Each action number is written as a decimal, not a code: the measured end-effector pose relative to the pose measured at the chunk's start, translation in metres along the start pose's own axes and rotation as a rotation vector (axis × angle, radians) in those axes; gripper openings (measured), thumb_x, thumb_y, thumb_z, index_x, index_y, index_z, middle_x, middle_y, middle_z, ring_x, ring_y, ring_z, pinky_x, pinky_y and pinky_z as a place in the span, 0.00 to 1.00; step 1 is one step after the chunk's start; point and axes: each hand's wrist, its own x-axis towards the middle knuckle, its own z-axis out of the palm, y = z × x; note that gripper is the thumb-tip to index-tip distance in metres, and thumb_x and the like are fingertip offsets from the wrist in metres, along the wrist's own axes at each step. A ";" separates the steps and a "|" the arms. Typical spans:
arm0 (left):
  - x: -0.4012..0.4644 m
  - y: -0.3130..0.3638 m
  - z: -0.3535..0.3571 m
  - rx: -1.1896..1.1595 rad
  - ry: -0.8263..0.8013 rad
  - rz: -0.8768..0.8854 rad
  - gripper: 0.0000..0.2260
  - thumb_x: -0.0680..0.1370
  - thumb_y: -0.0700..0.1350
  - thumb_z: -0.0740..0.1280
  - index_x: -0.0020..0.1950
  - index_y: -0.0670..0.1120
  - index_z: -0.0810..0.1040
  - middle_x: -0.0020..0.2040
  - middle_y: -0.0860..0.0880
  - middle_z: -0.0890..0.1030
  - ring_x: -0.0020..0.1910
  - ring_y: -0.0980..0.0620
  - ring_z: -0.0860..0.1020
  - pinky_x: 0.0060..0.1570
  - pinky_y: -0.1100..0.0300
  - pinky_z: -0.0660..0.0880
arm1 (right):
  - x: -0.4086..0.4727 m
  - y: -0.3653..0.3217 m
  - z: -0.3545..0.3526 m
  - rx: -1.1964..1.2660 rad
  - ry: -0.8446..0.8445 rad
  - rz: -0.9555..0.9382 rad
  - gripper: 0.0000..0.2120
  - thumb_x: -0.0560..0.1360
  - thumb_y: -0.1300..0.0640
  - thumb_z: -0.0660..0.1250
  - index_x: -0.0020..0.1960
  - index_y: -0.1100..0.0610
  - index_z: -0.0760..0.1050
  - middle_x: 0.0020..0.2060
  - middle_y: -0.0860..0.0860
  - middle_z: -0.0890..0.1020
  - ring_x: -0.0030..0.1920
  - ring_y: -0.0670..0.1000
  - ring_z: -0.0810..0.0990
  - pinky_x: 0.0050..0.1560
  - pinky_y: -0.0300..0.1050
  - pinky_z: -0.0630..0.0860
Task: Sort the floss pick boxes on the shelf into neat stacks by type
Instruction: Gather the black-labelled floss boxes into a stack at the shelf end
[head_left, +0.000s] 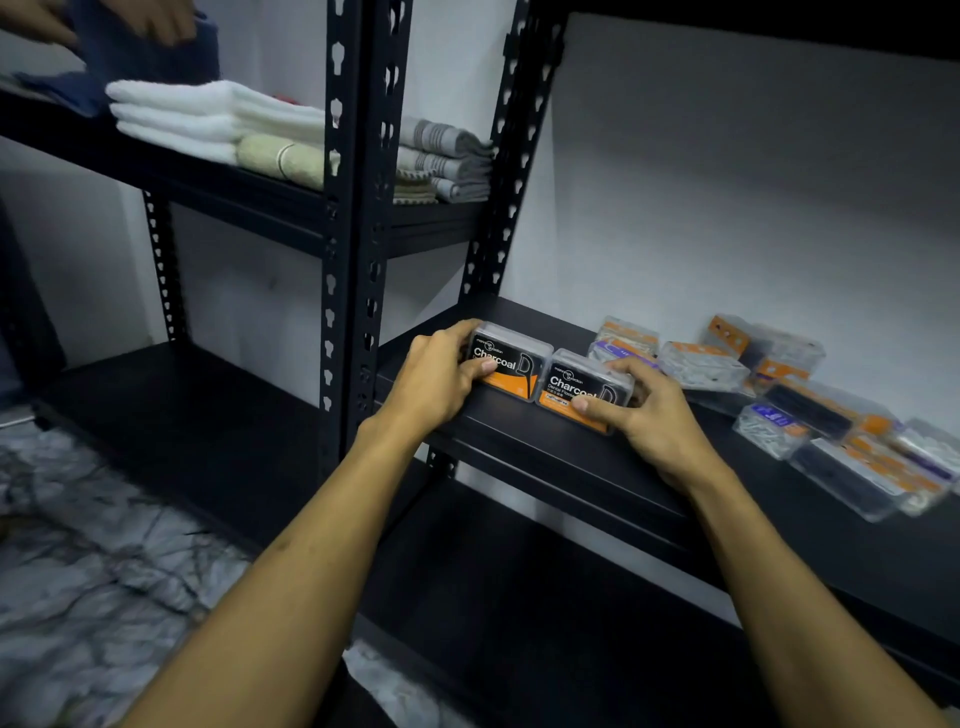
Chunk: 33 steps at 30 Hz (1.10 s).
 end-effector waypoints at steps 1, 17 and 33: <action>0.000 0.000 0.000 0.000 0.000 0.003 0.19 0.78 0.45 0.71 0.68 0.55 0.75 0.57 0.53 0.84 0.60 0.52 0.80 0.63 0.48 0.76 | 0.000 0.000 0.000 0.008 -0.004 -0.004 0.17 0.67 0.60 0.80 0.53 0.57 0.78 0.45 0.51 0.86 0.47 0.50 0.85 0.51 0.49 0.83; -0.004 0.009 -0.001 -0.048 0.010 -0.047 0.17 0.77 0.43 0.73 0.64 0.50 0.73 0.59 0.52 0.81 0.57 0.55 0.79 0.63 0.55 0.75 | -0.001 0.000 -0.001 -0.070 -0.054 -0.003 0.19 0.71 0.56 0.77 0.59 0.55 0.76 0.50 0.49 0.85 0.49 0.47 0.84 0.55 0.44 0.80; -0.014 0.015 -0.008 -0.013 -0.045 -0.023 0.25 0.78 0.50 0.71 0.72 0.49 0.67 0.67 0.46 0.78 0.63 0.54 0.77 0.66 0.57 0.73 | -0.003 0.003 -0.010 -0.027 -0.058 -0.017 0.34 0.61 0.40 0.81 0.62 0.44 0.73 0.55 0.48 0.83 0.54 0.47 0.83 0.58 0.47 0.80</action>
